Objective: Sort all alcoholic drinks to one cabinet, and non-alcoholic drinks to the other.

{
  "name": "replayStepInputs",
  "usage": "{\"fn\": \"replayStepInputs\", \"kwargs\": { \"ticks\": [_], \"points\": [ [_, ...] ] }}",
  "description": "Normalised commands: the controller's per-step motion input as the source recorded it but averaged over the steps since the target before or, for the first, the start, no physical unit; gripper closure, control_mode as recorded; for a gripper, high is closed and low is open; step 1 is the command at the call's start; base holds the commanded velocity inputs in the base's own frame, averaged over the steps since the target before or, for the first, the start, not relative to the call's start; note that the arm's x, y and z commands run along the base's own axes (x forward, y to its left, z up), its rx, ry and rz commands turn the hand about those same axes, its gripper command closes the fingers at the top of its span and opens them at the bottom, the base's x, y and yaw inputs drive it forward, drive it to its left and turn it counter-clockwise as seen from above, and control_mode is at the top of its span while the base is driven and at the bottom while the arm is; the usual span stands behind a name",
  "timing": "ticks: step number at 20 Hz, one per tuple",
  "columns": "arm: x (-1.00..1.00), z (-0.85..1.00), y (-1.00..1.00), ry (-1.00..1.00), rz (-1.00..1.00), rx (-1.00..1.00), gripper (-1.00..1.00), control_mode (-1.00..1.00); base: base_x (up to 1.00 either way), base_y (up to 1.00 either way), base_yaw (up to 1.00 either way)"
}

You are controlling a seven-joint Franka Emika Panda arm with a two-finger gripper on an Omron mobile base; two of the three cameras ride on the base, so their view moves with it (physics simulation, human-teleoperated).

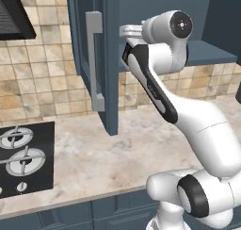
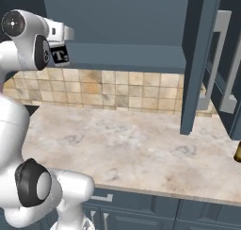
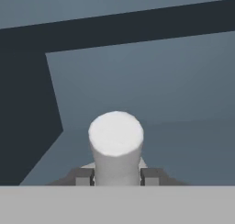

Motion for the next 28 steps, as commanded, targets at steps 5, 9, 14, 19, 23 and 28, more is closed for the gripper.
{"fn": "replayStepInputs", "kwargs": {
  "ticks": [5, 9, 14, 19, 23, 28],
  "points": [
    [0.52, 0.1, 0.21, -0.01, 0.01, 0.0, 1.0, -1.0, 0.0, 0.0, 0.0],
    [0.49, 0.06, 0.19, -0.03, 0.01, 0.0, 1.0, -1.0, 0.0, 0.0, 0.0],
    [0.3, 0.06, 0.15, -0.04, 0.0, 0.0, 1.0, -1.0, 0.0, 0.0, 0.0],
    [0.37, 0.0, 0.11, -0.01, 0.0, 0.0, 1.0, -1.0, 0.0, 0.0, 0.0],
    [0.52, 0.0, 0.03, 0.0, 0.0, 0.0, 1.0, -1.0, 0.0, 0.0, 0.0],
    [0.39, -0.01, 0.1, 0.0, 0.0, 0.0, -1.0, -1.0, 0.0, 0.0, 0.0]
  ]
}}
